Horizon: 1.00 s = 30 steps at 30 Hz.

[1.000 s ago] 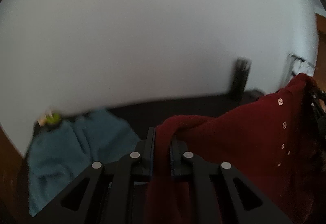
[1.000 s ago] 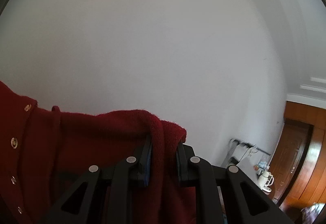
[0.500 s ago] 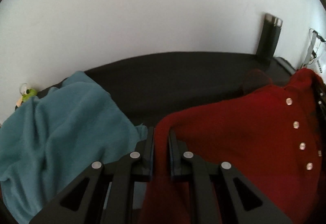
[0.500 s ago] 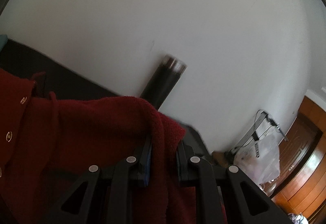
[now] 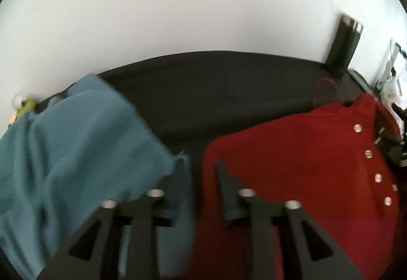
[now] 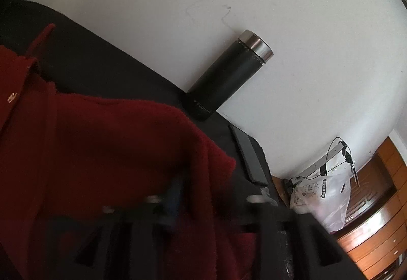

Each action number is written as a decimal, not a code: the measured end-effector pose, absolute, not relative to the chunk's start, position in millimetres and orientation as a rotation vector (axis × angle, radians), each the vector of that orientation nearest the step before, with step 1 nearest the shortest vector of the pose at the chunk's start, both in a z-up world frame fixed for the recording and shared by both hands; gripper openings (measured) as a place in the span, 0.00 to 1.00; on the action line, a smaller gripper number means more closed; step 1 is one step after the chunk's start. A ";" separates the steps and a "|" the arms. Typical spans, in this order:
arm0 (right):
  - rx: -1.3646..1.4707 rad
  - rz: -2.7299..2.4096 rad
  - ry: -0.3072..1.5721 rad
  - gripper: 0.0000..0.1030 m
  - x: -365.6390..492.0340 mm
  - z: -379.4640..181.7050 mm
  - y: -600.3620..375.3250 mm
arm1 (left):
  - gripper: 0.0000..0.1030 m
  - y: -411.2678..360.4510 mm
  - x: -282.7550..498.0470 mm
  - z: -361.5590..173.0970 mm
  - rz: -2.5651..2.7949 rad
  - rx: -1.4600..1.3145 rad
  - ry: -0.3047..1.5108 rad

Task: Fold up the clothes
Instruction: 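Lay the red cardigan flat on the bed and open both grippers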

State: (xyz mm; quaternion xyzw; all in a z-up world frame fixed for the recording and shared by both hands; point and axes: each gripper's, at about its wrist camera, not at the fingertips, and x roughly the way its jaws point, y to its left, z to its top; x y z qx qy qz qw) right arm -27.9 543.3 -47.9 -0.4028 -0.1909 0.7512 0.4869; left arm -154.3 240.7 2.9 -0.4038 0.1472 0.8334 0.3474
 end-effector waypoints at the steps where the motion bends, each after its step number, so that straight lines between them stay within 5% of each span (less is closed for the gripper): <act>1: -0.976 1.834 -0.461 0.87 -26.7 -47.5 543.6 | 0.60 229.0 -150.9 8.9 2.166 -1.045 0.363; 7: -0.951 1.902 -0.404 0.87 -1.9 -34.1 531.4 | 0.78 152.8 -110.4 36.9 2.161 -0.995 0.286; 15: -0.885 1.914 -0.448 0.87 44.4 -3.7 476.4 | 0.80 129.8 -21.5 28.2 1.980 -0.962 0.332; 24: -0.873 2.127 -0.249 0.87 96.9 29.1 401.6 | 0.80 148.1 -7.5 -8.1 2.175 -0.992 0.589; 26: -0.905 2.198 -0.184 0.87 107.6 25.1 385.5 | 0.74 138.1 -18.8 -6.8 2.219 -1.020 0.559; 28: -0.940 2.261 -0.116 0.87 116.6 17.6 370.9 | 0.46 127.4 -32.8 -3.5 2.272 -1.041 0.551; 30: -0.977 2.317 -0.053 0.87 122.6 8.6 358.4 | 0.33 118.9 -44.9 6.0 2.324 -1.028 0.528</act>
